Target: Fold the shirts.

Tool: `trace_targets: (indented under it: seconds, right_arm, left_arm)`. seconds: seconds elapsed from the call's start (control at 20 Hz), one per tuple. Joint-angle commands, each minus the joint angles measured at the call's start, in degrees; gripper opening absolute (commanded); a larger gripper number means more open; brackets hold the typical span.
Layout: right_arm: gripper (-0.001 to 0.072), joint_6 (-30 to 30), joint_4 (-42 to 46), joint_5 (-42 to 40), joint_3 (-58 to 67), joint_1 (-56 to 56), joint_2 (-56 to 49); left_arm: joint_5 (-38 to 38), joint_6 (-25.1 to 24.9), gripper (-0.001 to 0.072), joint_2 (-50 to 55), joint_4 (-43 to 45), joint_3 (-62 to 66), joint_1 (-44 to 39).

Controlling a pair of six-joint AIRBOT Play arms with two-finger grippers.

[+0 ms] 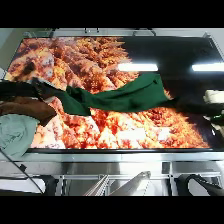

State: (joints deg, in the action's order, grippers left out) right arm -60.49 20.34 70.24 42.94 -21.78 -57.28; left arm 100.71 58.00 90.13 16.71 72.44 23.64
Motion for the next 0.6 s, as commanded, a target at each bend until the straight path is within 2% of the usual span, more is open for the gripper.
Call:
trace_targets:
  seconds: [0.0,0.05,0.15,0.4,0.55]
  right_arm:
    - [0.0021,-2.38,-3.74,7.39,17.14,-14.95,11.04]
    - [0.0020,-3.02,-4.11,7.39,23.58,-18.60,12.72]
    - [0.0020,-3.65,-4.04,7.58,34.75,-22.49,13.81]
    - [0.0021,-5.70,-4.09,1.29,51.84,-21.64,13.62]
    - [0.0020,-7.04,-4.09,1.14,58.34,-21.62,12.41]
  left_arm:
    - [5.75,-0.09,0.0010,-11.39,-23.30,0.26,5.97]
    - [5.62,-0.96,0.0010,-15.34,-31.45,1.53,7.52]
    - [5.60,-1.14,0.0010,-22.36,-39.85,6.97,11.13]
    - [0.48,-2.62,0.0020,-36.72,-40.79,24.26,25.07]
    - [-1.11,-1.31,0.0020,-38.99,-40.22,35.56,33.42]
